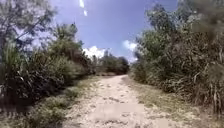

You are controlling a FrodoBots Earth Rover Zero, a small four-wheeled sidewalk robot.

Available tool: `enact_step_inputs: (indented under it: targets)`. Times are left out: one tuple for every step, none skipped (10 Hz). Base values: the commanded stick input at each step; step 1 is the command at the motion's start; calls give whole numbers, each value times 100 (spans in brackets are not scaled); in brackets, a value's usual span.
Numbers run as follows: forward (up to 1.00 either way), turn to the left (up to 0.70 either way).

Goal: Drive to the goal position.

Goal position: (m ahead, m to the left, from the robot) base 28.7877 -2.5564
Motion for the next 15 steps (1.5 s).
enact_step_inputs:
  targets:
    - [50, -45]
    - [50, -40]
    - [50, 0]
    - [50, 0]
    - [50, 0]
    - [50, 0]
    - [50, 0]
    - [50, 0]
    - [50, 0]
    - [50, 0]
    - [50, 0]
    - [50, 0]
    - [50, 0]
    - [50, 0]
    - [50, 0]
